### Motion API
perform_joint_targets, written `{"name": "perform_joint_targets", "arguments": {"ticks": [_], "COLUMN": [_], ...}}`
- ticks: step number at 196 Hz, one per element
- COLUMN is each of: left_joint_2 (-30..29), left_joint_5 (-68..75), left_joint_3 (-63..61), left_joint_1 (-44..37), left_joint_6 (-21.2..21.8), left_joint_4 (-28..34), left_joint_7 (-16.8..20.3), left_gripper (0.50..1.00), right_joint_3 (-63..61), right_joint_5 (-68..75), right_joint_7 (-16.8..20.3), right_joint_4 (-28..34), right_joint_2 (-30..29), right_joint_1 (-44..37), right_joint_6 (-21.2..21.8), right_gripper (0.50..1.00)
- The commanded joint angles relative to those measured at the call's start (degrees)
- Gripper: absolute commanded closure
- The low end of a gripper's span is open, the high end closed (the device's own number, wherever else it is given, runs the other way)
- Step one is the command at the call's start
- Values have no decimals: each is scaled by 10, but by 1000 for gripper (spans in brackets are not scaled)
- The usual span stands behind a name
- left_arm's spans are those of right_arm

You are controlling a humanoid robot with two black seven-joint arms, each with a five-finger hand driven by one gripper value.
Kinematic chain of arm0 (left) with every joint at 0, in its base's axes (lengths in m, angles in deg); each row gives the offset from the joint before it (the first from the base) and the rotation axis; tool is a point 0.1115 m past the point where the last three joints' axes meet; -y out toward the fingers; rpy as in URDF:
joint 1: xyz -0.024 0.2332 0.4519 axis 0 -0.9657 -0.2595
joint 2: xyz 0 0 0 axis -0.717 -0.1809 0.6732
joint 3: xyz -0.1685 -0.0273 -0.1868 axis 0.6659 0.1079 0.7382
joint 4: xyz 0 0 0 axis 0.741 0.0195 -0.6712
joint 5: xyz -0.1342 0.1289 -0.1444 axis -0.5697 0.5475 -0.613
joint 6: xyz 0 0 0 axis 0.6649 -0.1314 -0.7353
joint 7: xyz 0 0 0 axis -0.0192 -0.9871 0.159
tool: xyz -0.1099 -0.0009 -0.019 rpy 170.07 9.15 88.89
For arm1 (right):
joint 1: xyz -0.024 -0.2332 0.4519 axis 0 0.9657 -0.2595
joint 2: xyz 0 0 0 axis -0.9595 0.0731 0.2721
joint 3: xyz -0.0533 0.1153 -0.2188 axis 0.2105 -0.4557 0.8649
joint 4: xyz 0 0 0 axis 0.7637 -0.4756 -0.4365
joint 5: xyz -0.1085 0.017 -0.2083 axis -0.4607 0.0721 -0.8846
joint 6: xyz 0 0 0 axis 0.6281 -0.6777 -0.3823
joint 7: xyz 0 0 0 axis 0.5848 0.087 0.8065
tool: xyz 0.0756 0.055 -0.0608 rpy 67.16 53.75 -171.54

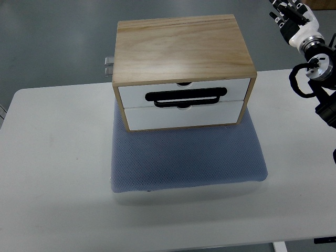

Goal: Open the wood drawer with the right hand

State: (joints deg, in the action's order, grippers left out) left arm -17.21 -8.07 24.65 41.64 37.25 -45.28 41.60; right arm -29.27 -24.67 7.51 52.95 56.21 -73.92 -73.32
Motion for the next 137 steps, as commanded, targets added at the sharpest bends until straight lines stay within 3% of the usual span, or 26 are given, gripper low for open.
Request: {"name": "perform_joint_targets", "arguments": {"ticks": [1, 137], "left_joint_2": [0, 0], "left_joint_5": [0, -1], "left_joint_3": [0, 3], "left_joint_1": [0, 0], "left_joint_6": [0, 0], "left_joint_4": [0, 0], "left_joint_7": [0, 0], "left_gripper": [500, 500], "right_joint_3": [-1, -2], "right_joint_5": [1, 1], "right_joint_7": [0, 0], "right_joint_4": [0, 0], "right_joint_2": [-1, -1], "right_joint_1": [0, 0], "right_joint_6": [0, -1], "right_gripper": [556, 556]}}
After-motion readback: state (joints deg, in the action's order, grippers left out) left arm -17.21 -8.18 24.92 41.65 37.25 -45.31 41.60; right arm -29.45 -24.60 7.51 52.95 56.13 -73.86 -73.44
